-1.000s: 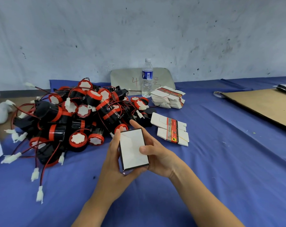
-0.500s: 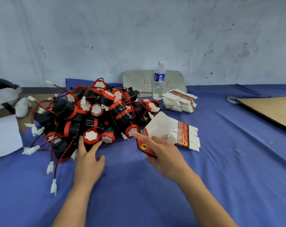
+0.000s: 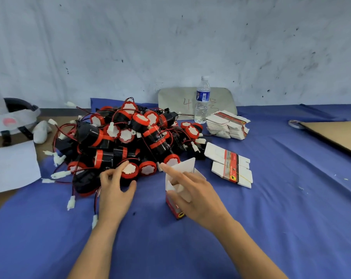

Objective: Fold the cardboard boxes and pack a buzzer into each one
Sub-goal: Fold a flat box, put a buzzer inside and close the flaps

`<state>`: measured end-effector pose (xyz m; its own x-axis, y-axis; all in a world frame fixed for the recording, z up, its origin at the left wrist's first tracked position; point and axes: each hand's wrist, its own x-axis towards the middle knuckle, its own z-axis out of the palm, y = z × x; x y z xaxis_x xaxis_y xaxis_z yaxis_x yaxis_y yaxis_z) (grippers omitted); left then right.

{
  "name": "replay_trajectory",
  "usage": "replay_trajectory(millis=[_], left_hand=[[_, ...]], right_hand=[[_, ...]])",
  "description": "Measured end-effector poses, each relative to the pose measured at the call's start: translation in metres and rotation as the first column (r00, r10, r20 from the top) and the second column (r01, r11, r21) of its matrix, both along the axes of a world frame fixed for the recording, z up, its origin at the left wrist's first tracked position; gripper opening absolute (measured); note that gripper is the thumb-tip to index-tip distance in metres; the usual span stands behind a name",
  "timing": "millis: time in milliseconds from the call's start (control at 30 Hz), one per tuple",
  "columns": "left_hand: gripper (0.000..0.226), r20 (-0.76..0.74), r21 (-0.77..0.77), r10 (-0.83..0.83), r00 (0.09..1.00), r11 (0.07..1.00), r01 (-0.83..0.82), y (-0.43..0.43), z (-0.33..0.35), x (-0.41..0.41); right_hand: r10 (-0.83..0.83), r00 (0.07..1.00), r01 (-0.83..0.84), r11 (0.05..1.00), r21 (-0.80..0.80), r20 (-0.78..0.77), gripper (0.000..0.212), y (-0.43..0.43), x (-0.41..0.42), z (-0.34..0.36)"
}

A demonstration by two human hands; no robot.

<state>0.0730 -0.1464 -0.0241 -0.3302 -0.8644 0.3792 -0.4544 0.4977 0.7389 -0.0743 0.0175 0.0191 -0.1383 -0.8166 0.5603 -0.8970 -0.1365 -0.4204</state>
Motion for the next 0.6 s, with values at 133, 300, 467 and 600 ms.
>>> replay_trajectory(millis=[133,300,467,600], left_hand=[[0.053,0.215,-0.005,-0.005,0.977,1.000,0.006,-0.005,-0.007,-0.004],[0.060,0.079,0.061,0.081,0.994,0.994,-0.086,-0.001,-0.002,-0.006],[0.078,-0.094,0.064,0.058,0.994,0.997,-0.052,0.011,0.007,-0.010],[0.060,-0.406,-0.300,-0.202,0.891,0.951,0.078,0.044,0.036,-0.005]], right_hand=[[0.002,1.000,-0.001,1.000,-0.027,0.023,0.061,0.001,0.003,0.001],[-0.015,0.998,0.018,0.998,-0.062,0.057,0.056,0.000,0.005,-0.001],[-0.020,0.986,0.051,0.982,-0.185,0.164,0.053,-0.002,0.005,-0.003],[0.042,0.904,0.115,0.935,-0.335,0.426,0.048,-0.001,0.006,0.000]])
